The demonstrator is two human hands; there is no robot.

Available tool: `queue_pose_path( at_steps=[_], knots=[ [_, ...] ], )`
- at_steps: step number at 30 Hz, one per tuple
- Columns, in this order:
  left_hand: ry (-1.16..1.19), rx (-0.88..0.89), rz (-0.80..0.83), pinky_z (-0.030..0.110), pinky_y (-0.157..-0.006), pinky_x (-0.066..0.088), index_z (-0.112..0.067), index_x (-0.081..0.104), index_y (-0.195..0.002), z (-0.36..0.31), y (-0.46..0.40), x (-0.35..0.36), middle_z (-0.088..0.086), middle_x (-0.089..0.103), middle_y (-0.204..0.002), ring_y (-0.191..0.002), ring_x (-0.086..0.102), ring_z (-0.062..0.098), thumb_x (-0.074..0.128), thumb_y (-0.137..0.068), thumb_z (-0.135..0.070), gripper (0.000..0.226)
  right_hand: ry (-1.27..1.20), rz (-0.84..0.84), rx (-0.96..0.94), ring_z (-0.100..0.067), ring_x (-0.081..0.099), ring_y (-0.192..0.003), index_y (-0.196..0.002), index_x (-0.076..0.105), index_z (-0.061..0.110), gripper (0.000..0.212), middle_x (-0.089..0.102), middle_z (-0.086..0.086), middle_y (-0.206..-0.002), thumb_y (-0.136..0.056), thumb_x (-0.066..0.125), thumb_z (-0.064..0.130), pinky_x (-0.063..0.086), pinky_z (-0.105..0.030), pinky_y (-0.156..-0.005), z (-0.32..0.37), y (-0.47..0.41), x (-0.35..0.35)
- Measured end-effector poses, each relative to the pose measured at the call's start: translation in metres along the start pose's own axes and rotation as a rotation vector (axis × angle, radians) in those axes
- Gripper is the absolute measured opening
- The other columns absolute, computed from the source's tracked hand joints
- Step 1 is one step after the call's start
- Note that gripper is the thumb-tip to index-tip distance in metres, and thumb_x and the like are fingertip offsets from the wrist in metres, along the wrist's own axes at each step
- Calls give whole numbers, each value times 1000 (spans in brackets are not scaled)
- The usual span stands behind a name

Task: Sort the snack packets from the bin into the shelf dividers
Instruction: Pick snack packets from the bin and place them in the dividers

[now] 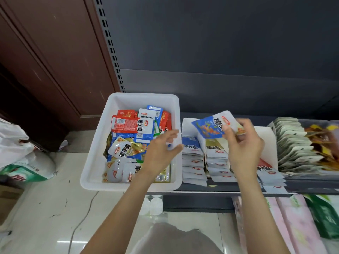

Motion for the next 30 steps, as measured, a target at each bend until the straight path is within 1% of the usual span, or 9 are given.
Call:
queue_pose_path(
  at_steps=[4,8,12,16,19,21,23,26,30],
  knots=[
    [-199,-28,128,21,-85,45,-24,47,-134,24,3,31,-4,53,-125,-93,50,0,68,-84,-28,54,95,-7,48,-15,63,-68,-91,58,18,6,60,13,-74,-89,64,18,50,-30,-56,-35,-3,18],
    [-223,-20,92,24,-85,48,-24,46,-135,28,2,32,-3,48,-125,-89,52,-1,69,-84,-25,56,262,205,-131,-7,57,-66,-89,63,14,3,65,3,-80,-88,65,15,40,-9,-59,-48,4,58],
    [-266,21,97,19,-81,43,-23,47,-135,29,2,31,-2,46,-125,-95,58,5,66,-85,-30,53,690,359,-366,-24,61,-92,-91,74,13,9,71,-4,-96,-85,68,14,49,-32,-79,-51,16,79],
    [-279,72,111,26,-89,45,-22,50,-133,37,6,23,-2,53,-123,-105,58,12,62,-88,-30,47,697,469,-288,-27,53,-110,-106,72,14,21,66,-4,-114,-90,62,23,43,-40,-94,-50,29,83],
    [-212,55,11,28,-85,51,-17,58,-123,57,11,-9,-2,64,-111,-98,61,11,66,-86,-21,38,455,547,-258,-18,58,-101,-112,68,16,23,65,-1,-113,-91,60,15,46,-28,-89,-26,38,95],
    [-213,19,-52,22,-81,50,-17,61,-119,76,16,-36,-4,67,-104,-90,62,6,67,-85,-18,35,356,700,-250,-10,61,-94,-113,66,19,24,67,2,-110,-91,59,15,48,-22,-84,-8,51,120],
    [-242,-24,-51,27,-80,52,-20,62,-117,95,20,-57,-8,68,-98,-87,62,4,67,-85,-18,32,354,885,-248,-6,61,-91,-113,67,22,23,68,6,-107,-92,58,20,49,-22,-82,0,69,153],
    [-357,-77,30,32,-81,53,-26,61,-119,115,24,-71,-8,68,-101,-96,62,10,66,-84,-17,37,528,1118,-276,-11,60,-98,-116,64,21,25,67,4,-108,-91,60,27,48,-27,-86,-11,95,201],
    [-444,-150,96,32,-90,49,-21,56,-126,135,23,-84,-2,62,-119,-108,58,16,61,-87,-20,39,871,1255,-364,-19,54,-107,-125,49,22,53,56,0,-120,-81,69,43,44,-31,-82,-31,111,232]
  ],
)
Point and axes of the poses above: each hand's wrist, its own y-axis away from the middle knuckle, its own x-axis out of the palm, z = x × y, the point moved 7 cm from there along -y, towards the middle knuckle
